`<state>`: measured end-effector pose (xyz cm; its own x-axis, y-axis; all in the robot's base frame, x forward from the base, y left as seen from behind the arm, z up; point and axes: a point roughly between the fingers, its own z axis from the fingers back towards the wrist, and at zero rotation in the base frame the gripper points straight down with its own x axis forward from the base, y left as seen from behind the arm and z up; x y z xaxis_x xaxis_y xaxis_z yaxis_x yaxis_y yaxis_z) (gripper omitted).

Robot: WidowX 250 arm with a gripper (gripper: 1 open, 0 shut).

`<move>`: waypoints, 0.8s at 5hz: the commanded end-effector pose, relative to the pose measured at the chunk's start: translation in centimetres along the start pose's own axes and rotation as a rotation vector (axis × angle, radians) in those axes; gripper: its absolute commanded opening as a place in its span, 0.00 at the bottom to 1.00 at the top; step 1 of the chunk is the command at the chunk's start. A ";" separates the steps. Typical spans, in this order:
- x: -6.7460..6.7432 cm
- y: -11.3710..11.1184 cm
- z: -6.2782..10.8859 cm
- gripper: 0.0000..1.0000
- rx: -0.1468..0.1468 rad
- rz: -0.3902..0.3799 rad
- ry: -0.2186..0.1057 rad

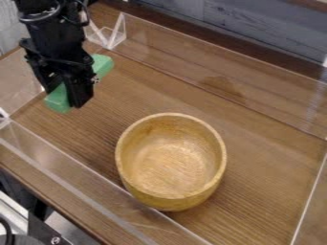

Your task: Remove the green block from inside the brown bowl and put it on the table

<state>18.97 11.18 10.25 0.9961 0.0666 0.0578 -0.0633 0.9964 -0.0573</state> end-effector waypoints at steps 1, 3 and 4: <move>0.7 -0.3 0.5 0.00 0.033 -0.007 -0.032; 0.9 -2.2 -0.7 0.00 0.043 -0.016 -0.013; 1.3 -1.6 -1.6 0.00 0.052 -0.009 -0.009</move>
<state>19.96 9.14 8.02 0.9978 0.0577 0.0318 -0.0570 0.9981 -0.0235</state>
